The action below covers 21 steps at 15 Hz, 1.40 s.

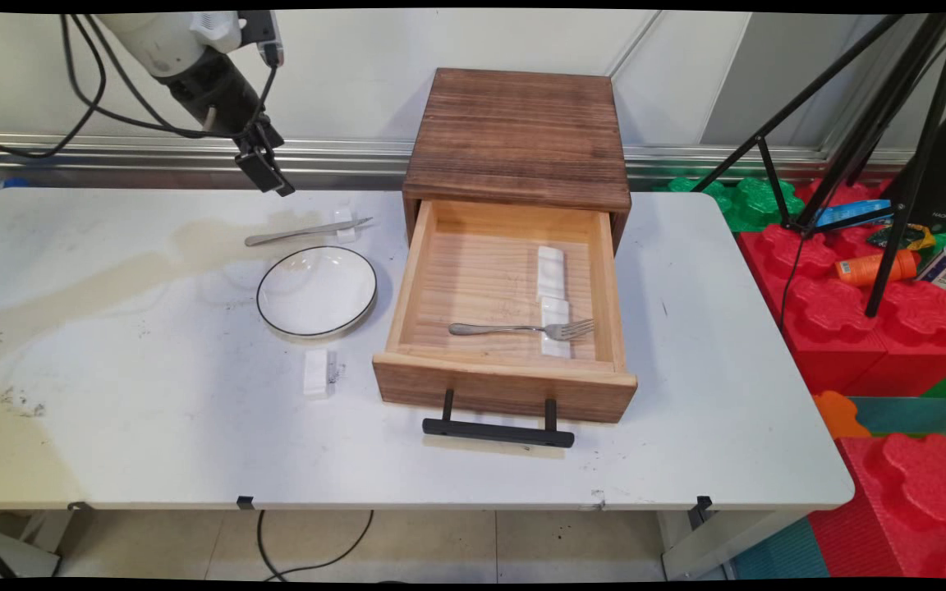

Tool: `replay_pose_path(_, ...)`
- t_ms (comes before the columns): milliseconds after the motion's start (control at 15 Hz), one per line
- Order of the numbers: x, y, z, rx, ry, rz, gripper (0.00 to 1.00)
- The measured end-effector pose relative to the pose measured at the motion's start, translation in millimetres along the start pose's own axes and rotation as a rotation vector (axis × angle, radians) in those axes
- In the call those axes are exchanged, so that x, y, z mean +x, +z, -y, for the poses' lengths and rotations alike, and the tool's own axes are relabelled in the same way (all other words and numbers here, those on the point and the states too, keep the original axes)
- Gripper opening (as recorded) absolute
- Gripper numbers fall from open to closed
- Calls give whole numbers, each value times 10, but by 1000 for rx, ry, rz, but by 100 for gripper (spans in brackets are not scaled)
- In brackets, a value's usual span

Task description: Pick up the knife from the left of the white plate

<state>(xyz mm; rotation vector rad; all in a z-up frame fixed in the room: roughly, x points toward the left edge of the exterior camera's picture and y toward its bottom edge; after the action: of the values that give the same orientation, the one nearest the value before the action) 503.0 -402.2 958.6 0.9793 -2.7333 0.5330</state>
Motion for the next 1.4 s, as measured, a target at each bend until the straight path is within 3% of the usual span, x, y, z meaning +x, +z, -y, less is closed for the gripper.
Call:
replay_pose_path(267,5,363,355,8,10,91,100)
replay_pose_path(667,30,740,584,-30,43,161,100)
replay_pose_path(1400,110,1355,777,-143,68,205,100)
